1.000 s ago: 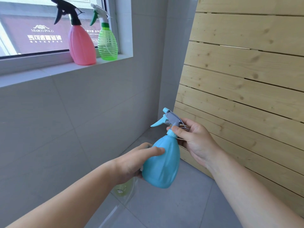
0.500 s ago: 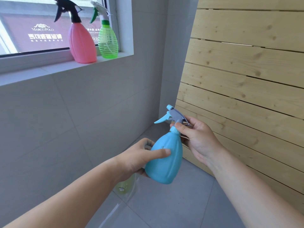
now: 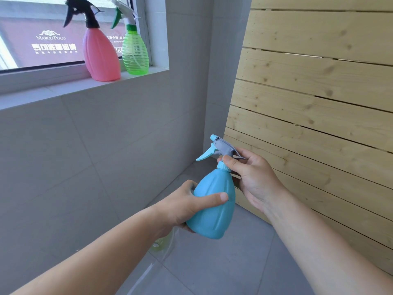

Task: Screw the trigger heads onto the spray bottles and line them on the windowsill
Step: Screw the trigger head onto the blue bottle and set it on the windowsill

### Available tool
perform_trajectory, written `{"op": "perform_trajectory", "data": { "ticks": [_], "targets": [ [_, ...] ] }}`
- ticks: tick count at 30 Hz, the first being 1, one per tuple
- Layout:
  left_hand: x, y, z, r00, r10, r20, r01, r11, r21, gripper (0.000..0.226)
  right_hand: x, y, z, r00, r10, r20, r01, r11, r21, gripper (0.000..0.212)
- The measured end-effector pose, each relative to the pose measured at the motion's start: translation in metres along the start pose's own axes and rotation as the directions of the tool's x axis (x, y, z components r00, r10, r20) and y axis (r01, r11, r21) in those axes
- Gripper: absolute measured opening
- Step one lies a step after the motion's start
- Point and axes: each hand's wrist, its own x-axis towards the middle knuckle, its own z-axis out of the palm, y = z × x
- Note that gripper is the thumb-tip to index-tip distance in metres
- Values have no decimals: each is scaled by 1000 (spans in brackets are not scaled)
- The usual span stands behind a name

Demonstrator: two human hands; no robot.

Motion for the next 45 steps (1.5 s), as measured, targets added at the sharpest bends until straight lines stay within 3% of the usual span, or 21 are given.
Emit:
{"op": "perform_trajectory", "data": {
  "ticks": [8, 14, 20, 26, 28, 32, 34, 41, 43, 45],
  "targets": [
    [-1, 0, -2, 993, -18, 115, 33, 990, -134, 58, 1, 0, 1, 1000, 22, -8, -22, 999, 48, 18],
    [-2, 3, 9, 998, 55, -10, -55, 998, -37, 71, 2, 0, 1, 1000, 18, -17, -18, 999, 42, 18],
    [-1, 2, 5, 997, 6, 76, 5, 990, -141, 66, 3, -3, -3, 1000, 7, -22, -6, 999, 53, 19],
    [-4, 7, 9, 996, 31, -88, -38, 996, -81, 73, 3, 1, -4, 999, -3, -46, 4, 1000, 13, 21],
    [-4, 5, 8, 999, 18, -32, -21, 995, -100, 72, 5, 0, -5, 999, -1, -54, 2, 999, 32, 19],
    [-3, 2, 1, 977, 11, 215, 60, 946, -320, 62, 6, -2, -7, 1000, 23, -13, -22, 995, 95, 20],
    [-2, 1, -2, 971, 43, 235, 35, 947, -320, 59, 5, -3, -7, 1000, 25, 3, -25, 994, 106, 19],
    [-1, 4, 12, 990, 82, -113, -86, 996, -38, 68, 6, 7, 1, 994, -11, -107, 15, 999, 36, 20],
    [0, 2, 10, 995, 82, -55, -86, 994, -71, 66, 8, 4, 0, 994, 3, -108, 5, 998, 69, 18],
    [-1, 1, 2, 991, 77, 108, -58, 984, -167, 62, 8, 0, -2, 997, 14, -76, -5, 993, 117, 16]
  ]
}}
